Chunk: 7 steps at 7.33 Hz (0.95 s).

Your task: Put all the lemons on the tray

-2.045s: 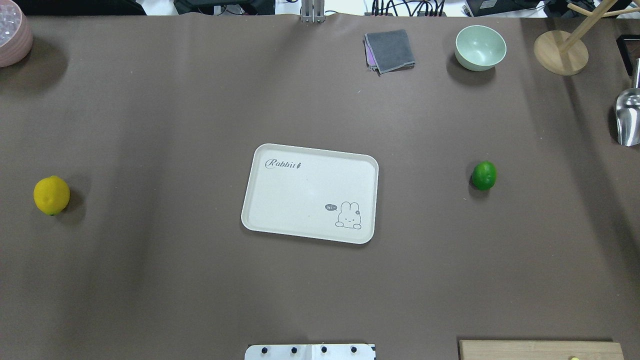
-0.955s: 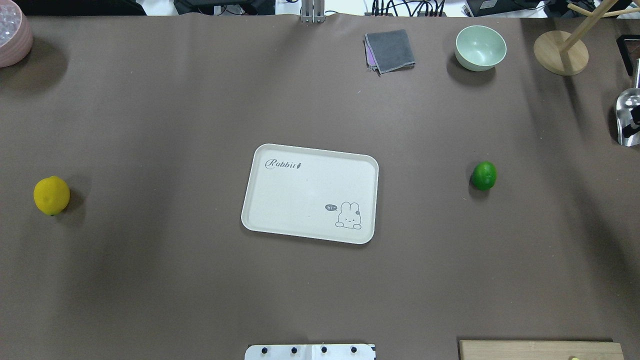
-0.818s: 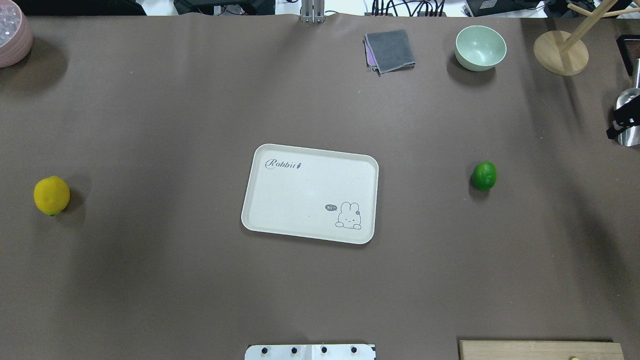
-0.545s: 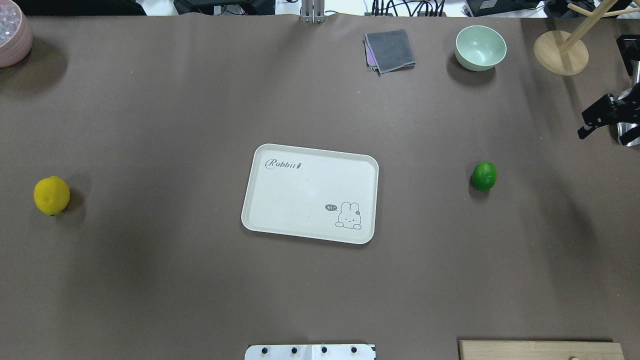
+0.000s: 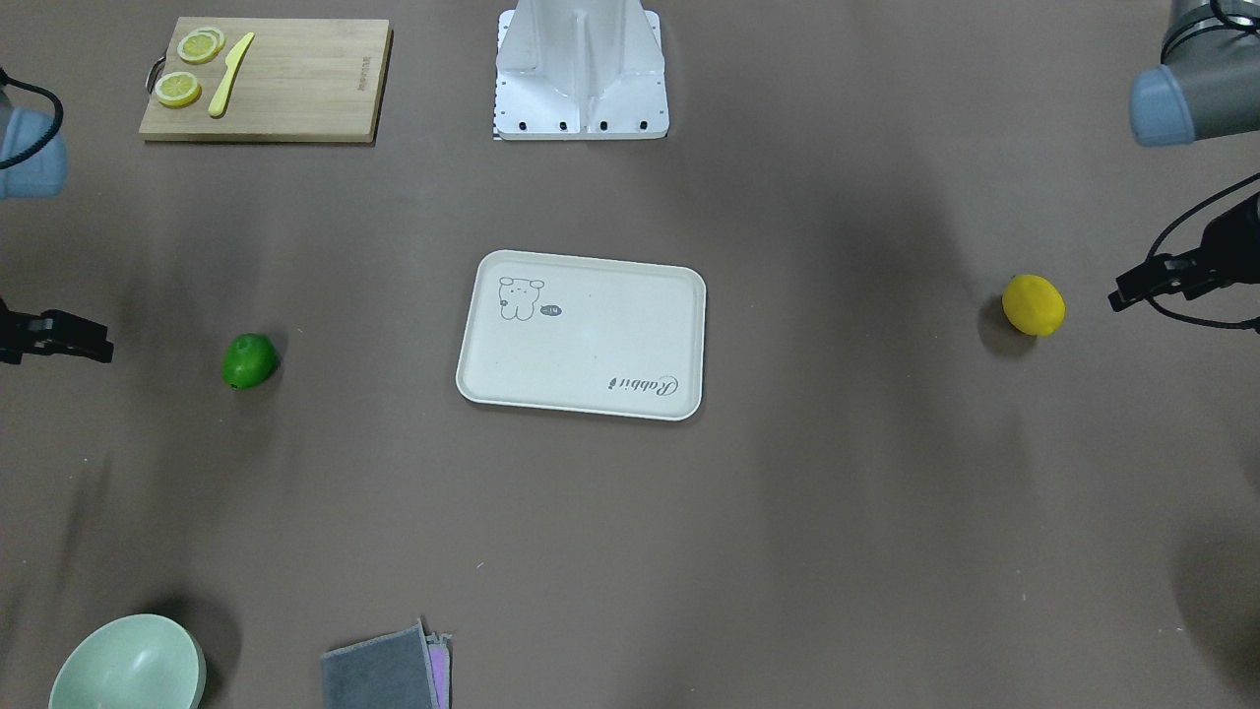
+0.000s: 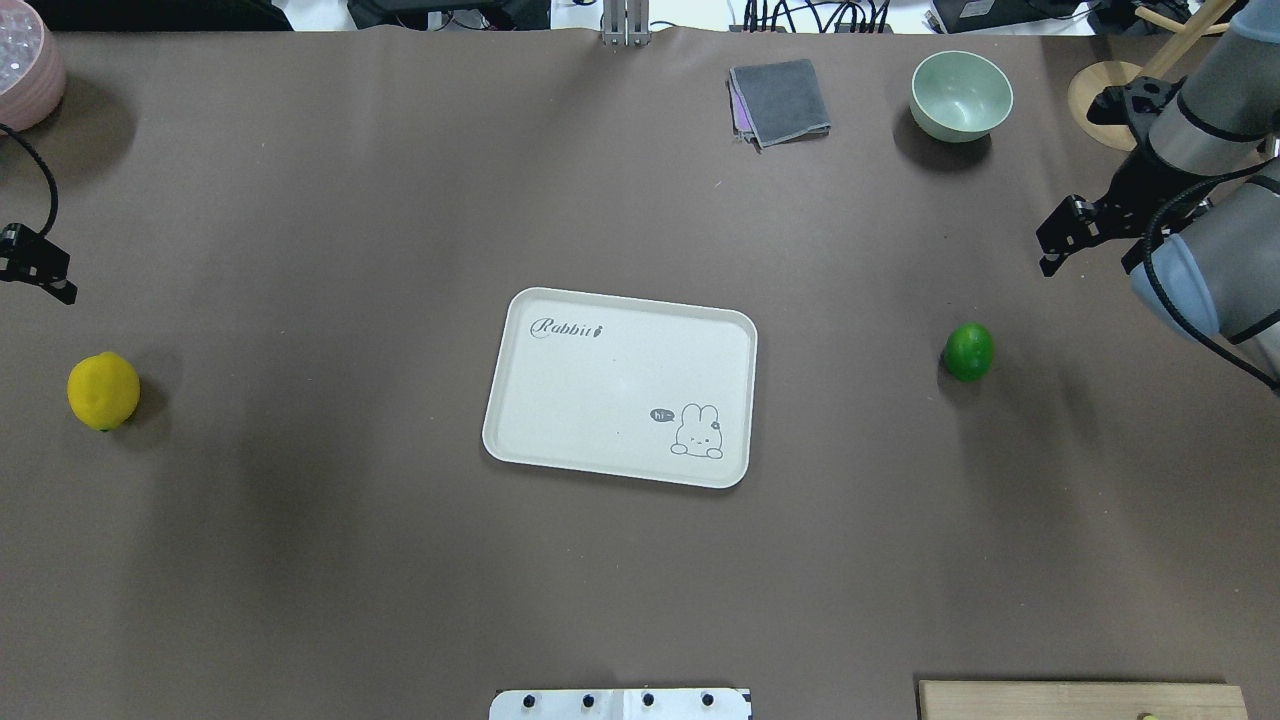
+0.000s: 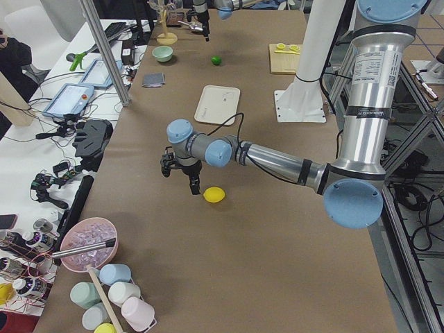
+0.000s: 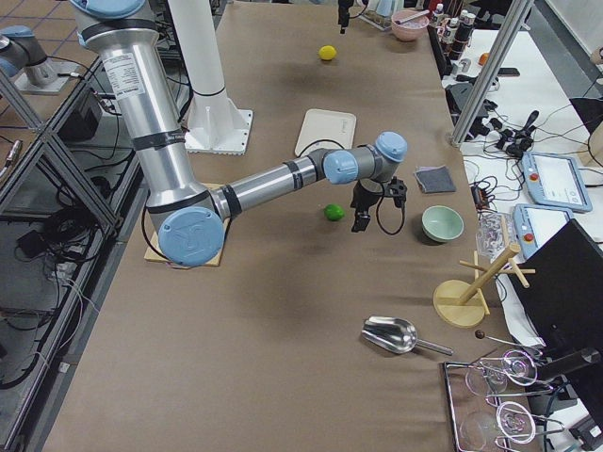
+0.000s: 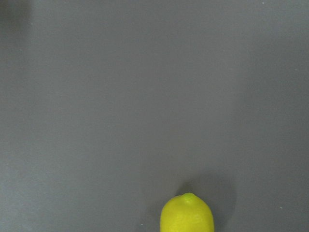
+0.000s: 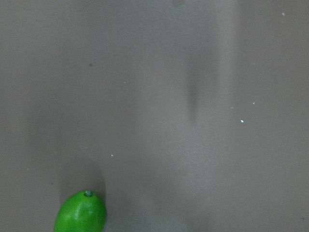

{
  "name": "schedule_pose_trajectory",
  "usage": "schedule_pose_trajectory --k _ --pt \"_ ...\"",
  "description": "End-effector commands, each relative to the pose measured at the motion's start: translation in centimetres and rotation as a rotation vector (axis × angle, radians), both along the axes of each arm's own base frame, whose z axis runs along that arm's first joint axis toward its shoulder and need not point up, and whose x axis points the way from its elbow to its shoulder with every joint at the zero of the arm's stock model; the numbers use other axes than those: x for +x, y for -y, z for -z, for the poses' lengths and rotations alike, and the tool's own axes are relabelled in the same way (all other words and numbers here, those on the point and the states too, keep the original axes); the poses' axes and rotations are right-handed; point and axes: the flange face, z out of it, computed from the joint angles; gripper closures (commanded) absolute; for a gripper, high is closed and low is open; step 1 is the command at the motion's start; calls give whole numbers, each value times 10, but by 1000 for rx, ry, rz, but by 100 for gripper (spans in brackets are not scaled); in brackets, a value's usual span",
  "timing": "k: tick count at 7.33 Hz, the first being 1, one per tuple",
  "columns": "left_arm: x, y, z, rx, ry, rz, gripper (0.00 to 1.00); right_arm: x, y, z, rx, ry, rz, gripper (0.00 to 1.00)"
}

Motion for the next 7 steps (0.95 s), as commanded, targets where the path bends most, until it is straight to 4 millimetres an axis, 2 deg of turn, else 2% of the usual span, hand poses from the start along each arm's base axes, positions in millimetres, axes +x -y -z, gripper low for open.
schedule_pose_trajectory --k 1,4,6,7 --pt "16 -14 -13 16 7 3 3 -47 4 11 -20 2 15 0" --pt "54 -49 -33 37 5 12 3 -92 -14 1 -80 2 64 0" --pt "60 -57 -54 62 22 14 3 -107 -21 -5 -96 22 92 0" --pt "61 -57 -59 57 24 14 3 -108 -22 -7 -101 22 94 0"
